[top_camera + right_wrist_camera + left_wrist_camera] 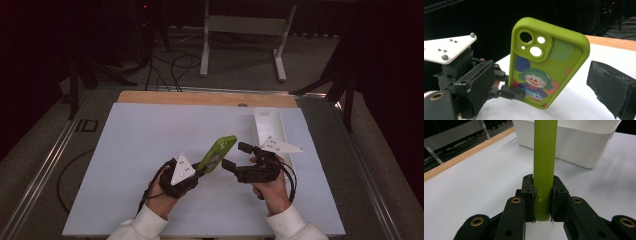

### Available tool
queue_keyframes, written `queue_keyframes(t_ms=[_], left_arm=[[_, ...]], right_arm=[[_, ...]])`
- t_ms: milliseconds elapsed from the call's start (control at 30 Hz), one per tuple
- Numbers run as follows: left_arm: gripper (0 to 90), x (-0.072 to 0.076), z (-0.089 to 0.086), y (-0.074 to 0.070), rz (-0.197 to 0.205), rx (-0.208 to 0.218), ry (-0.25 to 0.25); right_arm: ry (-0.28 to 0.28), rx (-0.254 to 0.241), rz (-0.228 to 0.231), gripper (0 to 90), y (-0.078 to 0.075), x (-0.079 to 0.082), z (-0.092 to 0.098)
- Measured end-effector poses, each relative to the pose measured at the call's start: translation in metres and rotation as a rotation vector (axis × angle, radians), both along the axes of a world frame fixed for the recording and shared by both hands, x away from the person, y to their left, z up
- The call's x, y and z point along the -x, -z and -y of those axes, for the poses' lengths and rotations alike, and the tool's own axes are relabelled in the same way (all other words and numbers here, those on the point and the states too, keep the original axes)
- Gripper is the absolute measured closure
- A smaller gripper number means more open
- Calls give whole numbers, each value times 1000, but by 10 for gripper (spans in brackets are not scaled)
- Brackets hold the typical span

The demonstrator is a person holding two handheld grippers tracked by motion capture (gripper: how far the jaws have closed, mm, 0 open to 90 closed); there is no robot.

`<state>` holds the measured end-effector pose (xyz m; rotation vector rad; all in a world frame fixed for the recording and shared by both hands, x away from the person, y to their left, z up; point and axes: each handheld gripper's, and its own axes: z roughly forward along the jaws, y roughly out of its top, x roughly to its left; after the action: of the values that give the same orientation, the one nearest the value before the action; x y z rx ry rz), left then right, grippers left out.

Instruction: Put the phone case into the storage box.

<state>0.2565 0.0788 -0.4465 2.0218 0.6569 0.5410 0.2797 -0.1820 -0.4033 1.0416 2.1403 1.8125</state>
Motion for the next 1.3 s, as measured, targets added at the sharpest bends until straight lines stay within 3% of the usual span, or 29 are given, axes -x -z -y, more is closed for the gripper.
queue_keyframes(t_ms=[200,667,1133,1300], left_arm=[[772,2,3,1,10,5,-20],[772,6,6,3,49,14,-69],[772,10,11,7,66,34,-104],[772,11,14,9,63,22,-100]], right_arm=[[17,-20,-10,80,-1,-1,0],[57,3,-9,80,-4,-2,-10],[118,-32,-21,80,-6,-7,-18],[136,-57,-37,80,-6,-10,-20]])
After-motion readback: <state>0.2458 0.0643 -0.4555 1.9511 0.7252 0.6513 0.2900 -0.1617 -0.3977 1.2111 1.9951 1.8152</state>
